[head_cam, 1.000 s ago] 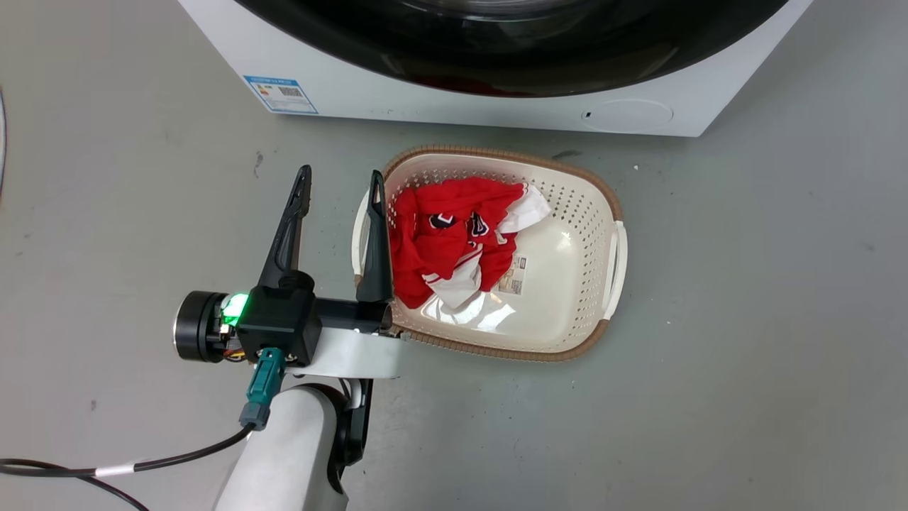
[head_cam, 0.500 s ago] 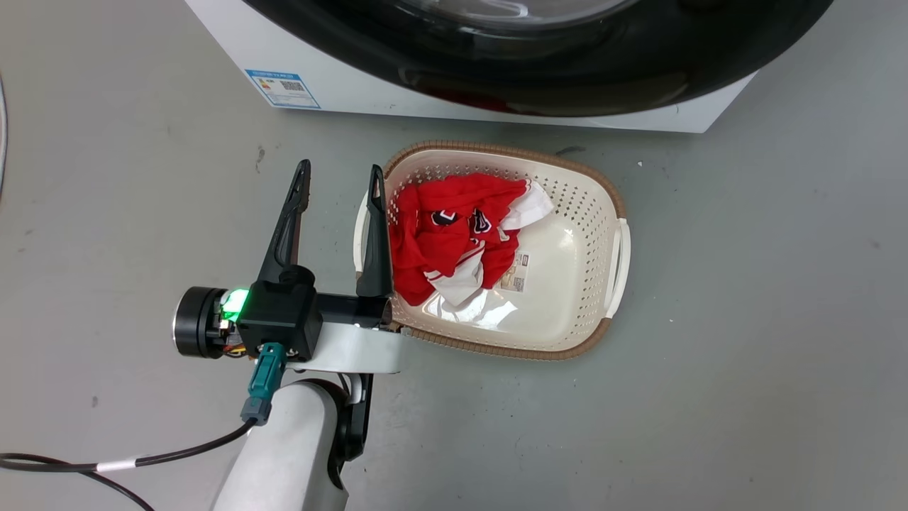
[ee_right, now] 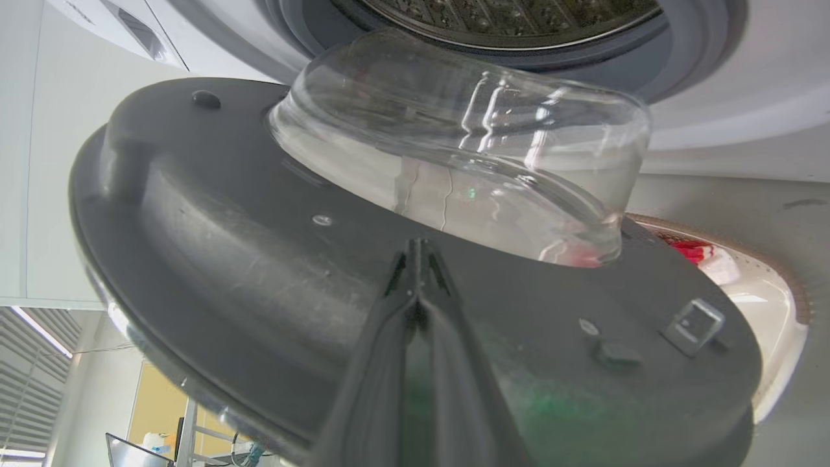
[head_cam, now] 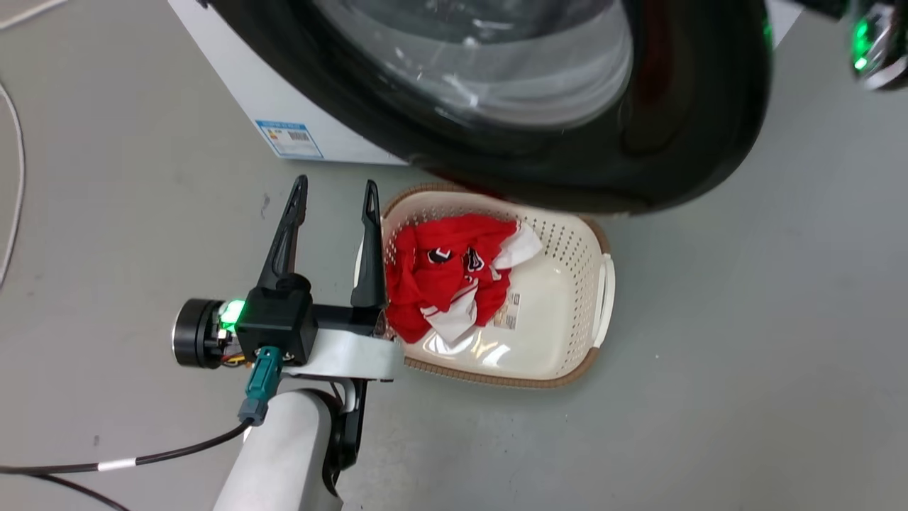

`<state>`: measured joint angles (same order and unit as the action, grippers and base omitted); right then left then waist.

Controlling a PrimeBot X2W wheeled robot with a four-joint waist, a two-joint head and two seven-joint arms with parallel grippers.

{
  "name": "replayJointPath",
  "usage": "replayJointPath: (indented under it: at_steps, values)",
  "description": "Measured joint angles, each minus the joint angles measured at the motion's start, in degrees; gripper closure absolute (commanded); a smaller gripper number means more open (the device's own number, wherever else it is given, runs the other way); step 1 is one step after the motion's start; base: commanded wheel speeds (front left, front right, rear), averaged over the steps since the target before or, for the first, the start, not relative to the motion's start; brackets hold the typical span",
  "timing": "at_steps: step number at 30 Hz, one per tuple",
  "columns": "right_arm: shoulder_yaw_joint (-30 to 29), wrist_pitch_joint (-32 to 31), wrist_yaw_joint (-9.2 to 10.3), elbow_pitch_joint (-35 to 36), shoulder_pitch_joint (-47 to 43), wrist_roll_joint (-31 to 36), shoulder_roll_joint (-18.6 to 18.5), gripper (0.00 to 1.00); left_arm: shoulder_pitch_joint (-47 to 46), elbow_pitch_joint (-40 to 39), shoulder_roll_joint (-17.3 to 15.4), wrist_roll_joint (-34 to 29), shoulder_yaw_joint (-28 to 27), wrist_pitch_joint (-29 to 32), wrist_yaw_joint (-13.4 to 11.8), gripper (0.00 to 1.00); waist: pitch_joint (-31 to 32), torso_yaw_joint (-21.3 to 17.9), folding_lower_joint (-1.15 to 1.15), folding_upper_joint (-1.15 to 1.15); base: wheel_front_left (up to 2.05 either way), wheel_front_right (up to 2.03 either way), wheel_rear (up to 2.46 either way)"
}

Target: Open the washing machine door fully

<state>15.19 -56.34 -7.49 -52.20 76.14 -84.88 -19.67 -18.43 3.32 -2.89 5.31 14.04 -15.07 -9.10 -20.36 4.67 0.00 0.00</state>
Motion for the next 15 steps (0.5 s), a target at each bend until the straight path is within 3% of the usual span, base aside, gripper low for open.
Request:
replayJointPath:
  at_steps: [15]
  values:
    - [1.1, -2.4, 0.0, 5.3, -16.3, -2.3, 5.5, 1.0, 6.4, 2.3, 0.0, 0.2, -3.2, 0.0, 3.2, 0.0, 11.2, 0.5, -0.01, 0.0, 0.0, 0.0, 0.0]
